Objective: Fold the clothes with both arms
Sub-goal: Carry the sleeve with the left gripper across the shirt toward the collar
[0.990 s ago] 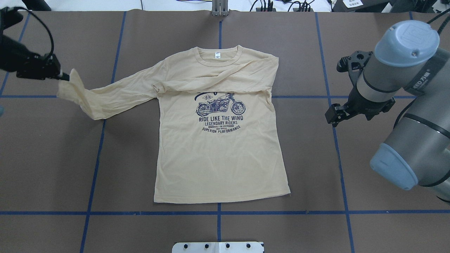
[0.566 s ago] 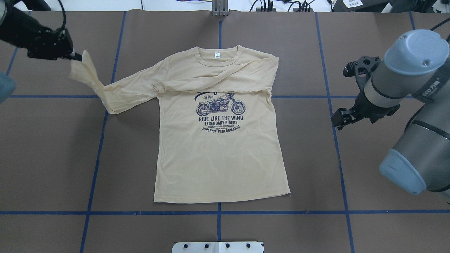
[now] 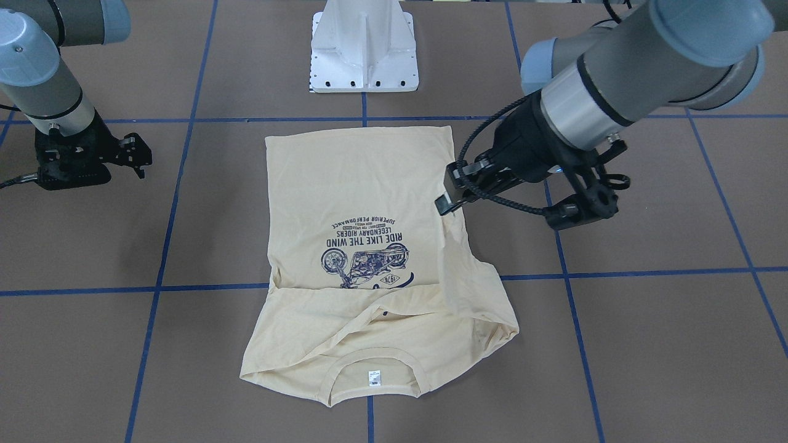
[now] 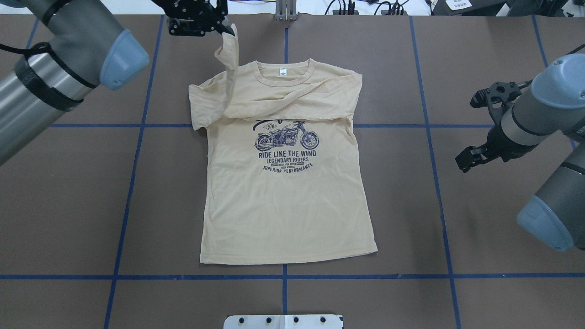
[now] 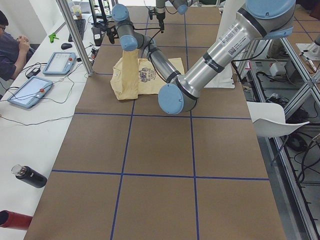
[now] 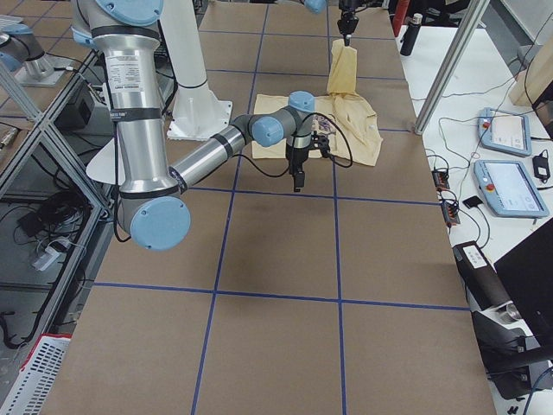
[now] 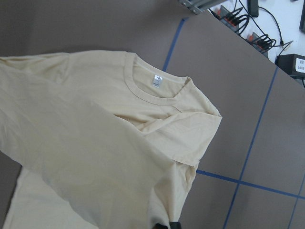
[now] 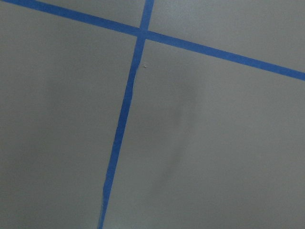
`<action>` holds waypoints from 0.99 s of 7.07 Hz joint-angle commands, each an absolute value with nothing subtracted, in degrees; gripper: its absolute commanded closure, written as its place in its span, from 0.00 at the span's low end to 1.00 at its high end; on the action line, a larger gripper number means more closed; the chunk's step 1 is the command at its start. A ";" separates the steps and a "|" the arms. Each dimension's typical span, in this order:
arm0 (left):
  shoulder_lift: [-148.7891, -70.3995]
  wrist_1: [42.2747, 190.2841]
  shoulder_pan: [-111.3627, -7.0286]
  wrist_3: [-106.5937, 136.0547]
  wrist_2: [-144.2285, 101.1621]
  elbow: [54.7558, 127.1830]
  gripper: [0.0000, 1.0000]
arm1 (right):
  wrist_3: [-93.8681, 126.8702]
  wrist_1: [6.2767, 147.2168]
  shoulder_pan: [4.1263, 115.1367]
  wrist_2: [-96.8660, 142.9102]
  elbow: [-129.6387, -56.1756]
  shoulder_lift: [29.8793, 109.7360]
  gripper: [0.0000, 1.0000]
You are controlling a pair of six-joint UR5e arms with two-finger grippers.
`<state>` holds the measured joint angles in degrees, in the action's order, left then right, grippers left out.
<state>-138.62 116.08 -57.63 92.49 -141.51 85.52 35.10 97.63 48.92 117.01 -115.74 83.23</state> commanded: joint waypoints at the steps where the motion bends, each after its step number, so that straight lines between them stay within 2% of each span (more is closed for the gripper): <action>1: -141.76 121.36 -52.85 94.92 -136.70 79.82 1.00 | 35.16 97.65 49.31 117.86 -115.31 82.97 0.00; 4: -147.46 133.47 -47.92 99.92 -127.55 65.25 1.00 | 35.24 97.56 49.48 117.86 -115.05 82.88 0.00; 6: -147.83 133.86 -42.30 100.54 -120.44 64.69 1.00 | 35.51 97.56 49.48 117.86 -114.00 82.62 0.00; 7: -149.66 135.68 -39.93 100.81 -116.49 61.12 1.00 | 35.59 97.47 49.48 117.86 -113.39 81.92 0.00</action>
<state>-148.24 134.15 -42.79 100.43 -120.64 63.99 35.47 97.54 49.48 117.86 -114.06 82.50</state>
